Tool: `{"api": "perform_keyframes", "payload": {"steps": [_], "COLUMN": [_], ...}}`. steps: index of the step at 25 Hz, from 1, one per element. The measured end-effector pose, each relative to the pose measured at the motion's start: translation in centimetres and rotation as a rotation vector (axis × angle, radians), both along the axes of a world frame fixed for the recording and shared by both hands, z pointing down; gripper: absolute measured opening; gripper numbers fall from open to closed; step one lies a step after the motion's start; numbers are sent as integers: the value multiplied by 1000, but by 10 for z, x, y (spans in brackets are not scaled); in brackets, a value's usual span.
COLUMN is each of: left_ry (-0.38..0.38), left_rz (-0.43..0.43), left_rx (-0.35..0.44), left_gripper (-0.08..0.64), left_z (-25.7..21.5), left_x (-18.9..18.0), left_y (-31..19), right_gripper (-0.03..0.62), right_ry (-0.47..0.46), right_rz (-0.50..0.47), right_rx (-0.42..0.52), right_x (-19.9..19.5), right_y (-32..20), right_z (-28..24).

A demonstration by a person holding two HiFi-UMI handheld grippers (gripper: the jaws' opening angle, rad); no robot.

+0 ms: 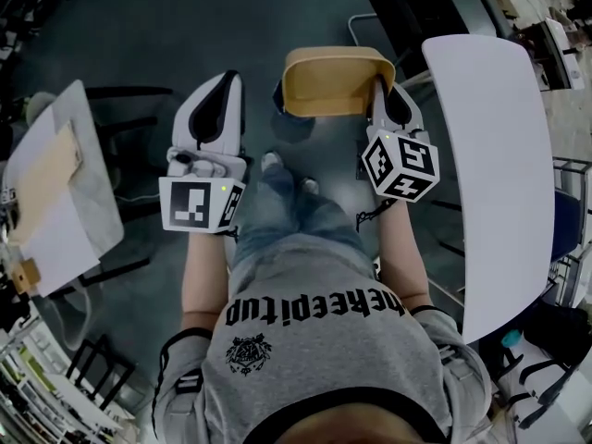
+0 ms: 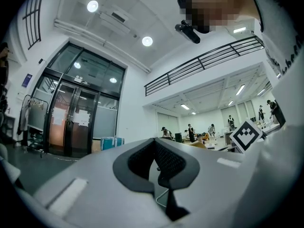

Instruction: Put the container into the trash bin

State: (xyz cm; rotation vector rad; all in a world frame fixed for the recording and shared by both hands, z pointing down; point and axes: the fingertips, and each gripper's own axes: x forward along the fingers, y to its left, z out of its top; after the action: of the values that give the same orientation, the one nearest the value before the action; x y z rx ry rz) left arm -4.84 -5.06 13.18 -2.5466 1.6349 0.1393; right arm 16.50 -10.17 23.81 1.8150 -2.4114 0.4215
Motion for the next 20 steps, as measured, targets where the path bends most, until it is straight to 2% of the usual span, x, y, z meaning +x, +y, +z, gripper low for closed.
{"api": "perform_keyframes", "payload": {"steps": [20], "left_ry": [41], "left_rz": [37], "left_rx": [-118], "left_gripper": [18], "left_z": [51], "left_x": [-39], "left_y": [-67], "right_gripper": [9], "right_ry": [102], "right_rz": [67], "right_rx": [-254], "right_x": [-24], "right_y": [-51], "right_z": [102]}}
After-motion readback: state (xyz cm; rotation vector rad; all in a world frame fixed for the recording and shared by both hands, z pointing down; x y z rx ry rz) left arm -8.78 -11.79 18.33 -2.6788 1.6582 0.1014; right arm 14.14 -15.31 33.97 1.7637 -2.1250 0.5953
